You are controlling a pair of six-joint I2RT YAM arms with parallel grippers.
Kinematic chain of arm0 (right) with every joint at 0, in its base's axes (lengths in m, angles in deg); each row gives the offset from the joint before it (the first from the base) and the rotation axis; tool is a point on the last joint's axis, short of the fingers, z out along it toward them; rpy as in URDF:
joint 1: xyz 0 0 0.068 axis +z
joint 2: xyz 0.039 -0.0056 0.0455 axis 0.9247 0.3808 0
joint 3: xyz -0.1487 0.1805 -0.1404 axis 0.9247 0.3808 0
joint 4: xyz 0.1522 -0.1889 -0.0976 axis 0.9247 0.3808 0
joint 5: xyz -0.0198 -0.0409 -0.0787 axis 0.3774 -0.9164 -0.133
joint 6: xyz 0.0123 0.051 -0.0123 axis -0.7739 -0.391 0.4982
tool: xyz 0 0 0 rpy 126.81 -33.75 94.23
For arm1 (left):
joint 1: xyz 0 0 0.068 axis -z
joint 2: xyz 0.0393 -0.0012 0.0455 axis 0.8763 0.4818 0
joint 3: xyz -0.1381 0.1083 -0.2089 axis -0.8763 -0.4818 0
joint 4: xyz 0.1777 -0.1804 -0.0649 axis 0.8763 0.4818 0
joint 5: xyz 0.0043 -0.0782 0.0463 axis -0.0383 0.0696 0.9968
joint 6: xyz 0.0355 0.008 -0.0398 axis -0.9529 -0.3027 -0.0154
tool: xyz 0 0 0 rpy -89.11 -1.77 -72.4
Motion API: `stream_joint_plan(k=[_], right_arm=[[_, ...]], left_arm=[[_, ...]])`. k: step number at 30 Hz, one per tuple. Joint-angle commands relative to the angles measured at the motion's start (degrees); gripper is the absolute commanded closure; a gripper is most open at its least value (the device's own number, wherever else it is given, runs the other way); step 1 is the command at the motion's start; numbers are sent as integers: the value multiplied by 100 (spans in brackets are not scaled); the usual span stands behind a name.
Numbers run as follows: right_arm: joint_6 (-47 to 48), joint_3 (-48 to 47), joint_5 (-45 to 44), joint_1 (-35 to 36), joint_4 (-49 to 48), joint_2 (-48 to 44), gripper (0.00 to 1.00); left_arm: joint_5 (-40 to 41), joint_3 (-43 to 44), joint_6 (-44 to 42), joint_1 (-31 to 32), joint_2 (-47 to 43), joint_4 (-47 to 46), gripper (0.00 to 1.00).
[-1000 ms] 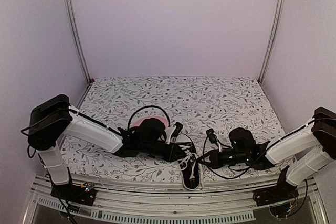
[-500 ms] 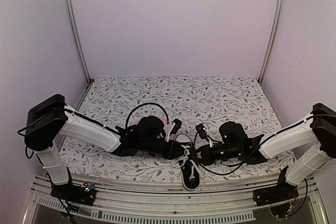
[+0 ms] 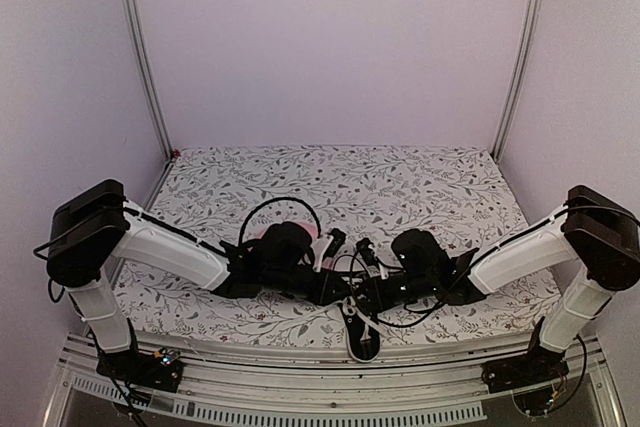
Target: Tie the shoes
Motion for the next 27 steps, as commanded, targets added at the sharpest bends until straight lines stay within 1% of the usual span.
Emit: stream_joint_plan(k=[1, 3, 7, 13, 16, 19, 21, 23, 27], right_arm=[[-38, -88, -230, 35, 399, 133, 98], [-98, -86, -304, 36, 463, 137, 98], [-282, -92, -515, 33, 573, 128, 98], [-571, -103, -744, 34, 691, 160, 98], [-631, -99, -757, 34, 681, 142, 98], [-632, -95, -791, 38, 689, 107, 98], [-625, -80, -796, 32, 681, 78, 98], [-624, -67, -792, 37, 670, 74, 98], [-619, -44, -782, 39, 654, 59, 98]], left_arm=[[-120, 128, -224, -76, -183, 173, 100], [-145, 80, -249, -77, -217, 156, 100], [-502, -28, -293, -73, -190, -114, 100], [-839, -296, -314, 65, -176, -777, 100], [-825, -275, -266, 90, -89, -699, 100], [-629, -306, -235, 85, -154, -574, 100], [-517, -360, -248, 90, -308, -530, 94], [-371, -422, -258, 77, -483, -499, 84], [70, -489, -208, 23, -779, -273, 76]])
